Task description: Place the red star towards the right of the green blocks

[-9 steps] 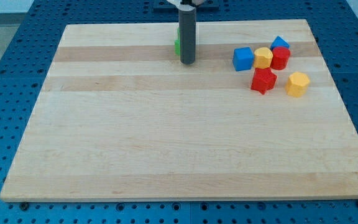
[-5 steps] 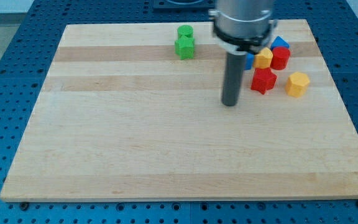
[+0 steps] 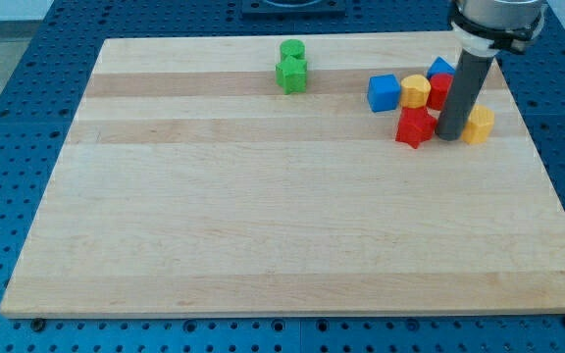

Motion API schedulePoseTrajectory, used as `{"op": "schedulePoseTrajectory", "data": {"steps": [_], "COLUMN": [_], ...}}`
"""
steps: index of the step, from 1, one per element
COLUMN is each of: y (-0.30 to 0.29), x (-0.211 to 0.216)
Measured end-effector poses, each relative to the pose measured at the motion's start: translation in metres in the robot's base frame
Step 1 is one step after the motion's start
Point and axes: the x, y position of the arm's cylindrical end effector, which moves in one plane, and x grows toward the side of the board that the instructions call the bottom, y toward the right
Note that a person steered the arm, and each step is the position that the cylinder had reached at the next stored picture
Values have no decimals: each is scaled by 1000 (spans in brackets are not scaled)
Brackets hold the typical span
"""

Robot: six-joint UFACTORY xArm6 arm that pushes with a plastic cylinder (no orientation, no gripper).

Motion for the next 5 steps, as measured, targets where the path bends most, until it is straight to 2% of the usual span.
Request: {"op": "schedulePoseTrajectory", "data": {"steps": [5], "y": [-97], "x": [7]}}
